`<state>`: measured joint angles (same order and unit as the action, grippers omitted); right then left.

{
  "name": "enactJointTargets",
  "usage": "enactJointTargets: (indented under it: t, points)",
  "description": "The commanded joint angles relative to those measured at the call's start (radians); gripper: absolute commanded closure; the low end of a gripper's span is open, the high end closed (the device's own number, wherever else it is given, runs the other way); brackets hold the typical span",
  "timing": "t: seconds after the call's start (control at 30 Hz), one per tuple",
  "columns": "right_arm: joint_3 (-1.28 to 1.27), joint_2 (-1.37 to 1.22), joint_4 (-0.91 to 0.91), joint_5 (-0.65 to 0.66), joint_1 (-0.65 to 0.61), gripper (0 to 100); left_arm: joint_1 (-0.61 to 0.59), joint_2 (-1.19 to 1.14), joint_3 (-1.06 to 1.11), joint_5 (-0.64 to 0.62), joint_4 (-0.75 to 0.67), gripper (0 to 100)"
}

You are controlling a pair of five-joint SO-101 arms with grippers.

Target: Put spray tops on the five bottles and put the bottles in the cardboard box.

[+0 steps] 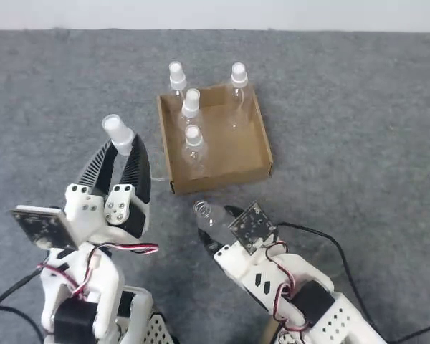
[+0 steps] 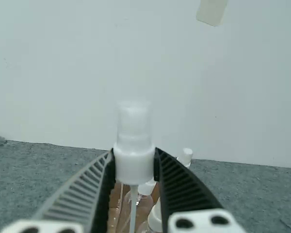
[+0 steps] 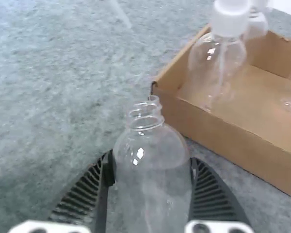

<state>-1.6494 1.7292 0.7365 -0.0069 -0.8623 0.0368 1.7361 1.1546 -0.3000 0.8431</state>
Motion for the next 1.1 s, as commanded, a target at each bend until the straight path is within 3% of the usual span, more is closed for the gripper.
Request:
enactJointTargets:
  t: [0.0,0.37,1.07]
  points:
    - [0.003,0.024,-0.048,0.063,-0.016,90.8,-0.005,0.009,-0.007,-0.031,-0.034,99]
    - [-0.037,0.024,-0.101,0.121,-0.016,90.8,0.164,0.009,0.031,0.003,-0.032,99]
    - [-0.037,0.022,-0.097,0.121,-0.012,90.9,0.173,0.011,-0.105,0.044,0.058,99]
